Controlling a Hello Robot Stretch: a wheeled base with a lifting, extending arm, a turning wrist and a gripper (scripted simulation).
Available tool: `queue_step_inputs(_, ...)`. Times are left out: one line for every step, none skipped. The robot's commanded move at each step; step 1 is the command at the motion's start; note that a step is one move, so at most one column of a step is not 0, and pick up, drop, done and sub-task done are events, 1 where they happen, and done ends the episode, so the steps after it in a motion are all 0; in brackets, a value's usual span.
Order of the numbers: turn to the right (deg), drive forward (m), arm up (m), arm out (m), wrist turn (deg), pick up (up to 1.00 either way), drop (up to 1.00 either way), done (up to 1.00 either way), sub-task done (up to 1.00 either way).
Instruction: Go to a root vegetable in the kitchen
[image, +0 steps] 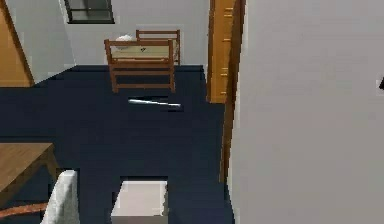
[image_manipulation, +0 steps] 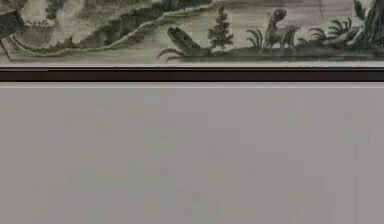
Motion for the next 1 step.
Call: queue_step_inputs(0.0,1.00,0.00,0.00,0.0,0.00,0.00,0.00,0.00)
